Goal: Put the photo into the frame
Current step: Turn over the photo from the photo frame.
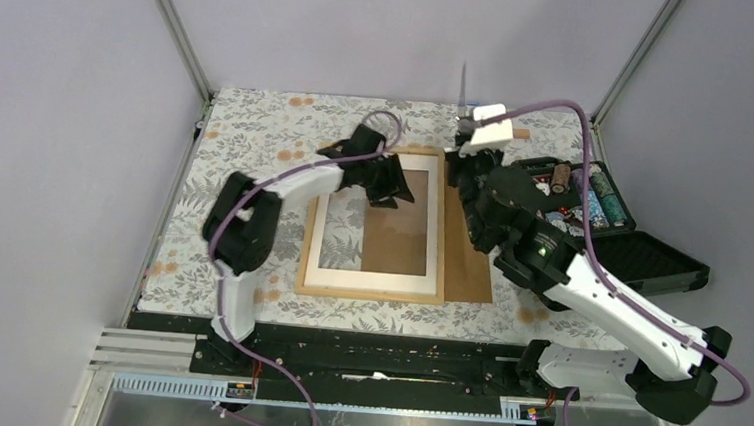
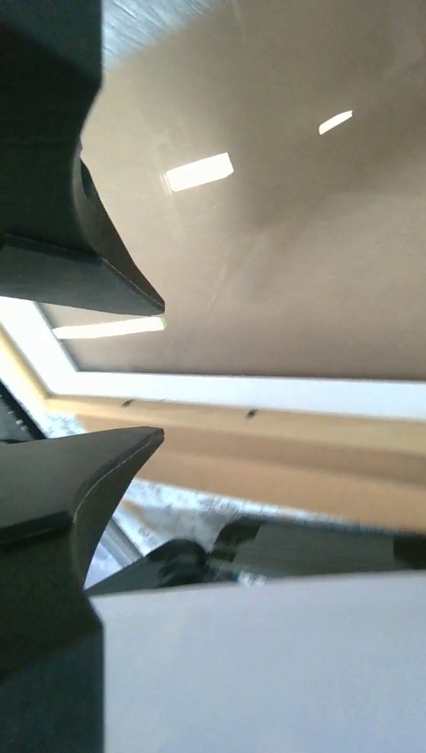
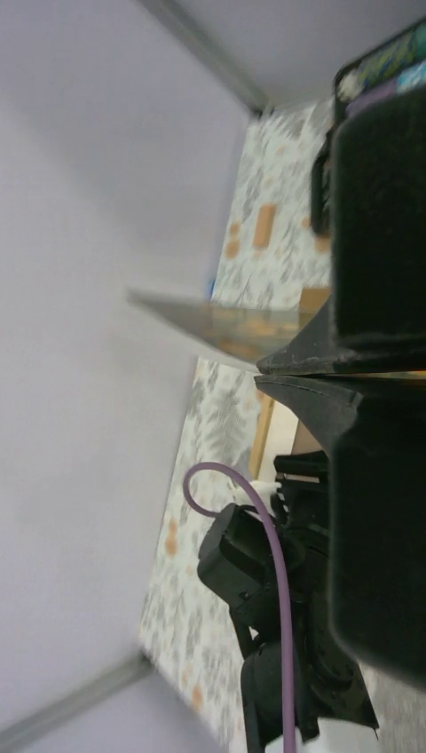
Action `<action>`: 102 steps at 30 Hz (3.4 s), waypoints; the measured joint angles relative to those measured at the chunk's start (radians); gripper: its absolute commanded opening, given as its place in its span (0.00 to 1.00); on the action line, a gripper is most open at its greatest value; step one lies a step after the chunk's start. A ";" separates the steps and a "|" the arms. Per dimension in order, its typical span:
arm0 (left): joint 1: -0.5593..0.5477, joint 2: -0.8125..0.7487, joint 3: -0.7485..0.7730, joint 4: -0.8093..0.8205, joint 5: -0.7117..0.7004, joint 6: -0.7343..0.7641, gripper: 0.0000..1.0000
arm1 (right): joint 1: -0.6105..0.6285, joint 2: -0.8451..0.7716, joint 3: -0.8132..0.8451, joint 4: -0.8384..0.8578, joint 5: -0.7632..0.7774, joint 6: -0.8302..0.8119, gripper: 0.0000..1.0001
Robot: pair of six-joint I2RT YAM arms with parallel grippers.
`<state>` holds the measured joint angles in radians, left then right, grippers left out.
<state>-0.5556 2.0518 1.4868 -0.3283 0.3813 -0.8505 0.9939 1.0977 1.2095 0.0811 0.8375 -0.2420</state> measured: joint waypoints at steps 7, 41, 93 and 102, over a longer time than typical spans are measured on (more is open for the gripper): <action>0.208 -0.496 -0.139 -0.086 0.040 0.152 0.63 | -0.002 0.208 0.297 -0.146 -0.225 0.180 0.00; 0.442 -0.869 -0.262 -0.263 -0.034 0.326 0.75 | -0.275 0.056 -0.466 0.057 -0.197 1.149 0.00; 0.235 -0.761 -0.658 -0.190 -0.028 0.295 0.86 | -0.411 0.251 -0.413 -0.438 -1.211 0.716 0.65; 0.080 -0.875 -0.819 -0.204 -0.074 0.212 0.89 | -0.377 0.411 -0.540 -0.084 -1.339 0.871 0.71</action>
<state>-0.4751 1.1763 0.6678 -0.5327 0.3069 -0.6380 0.6174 1.5089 0.6697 -0.0032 -0.5018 0.6292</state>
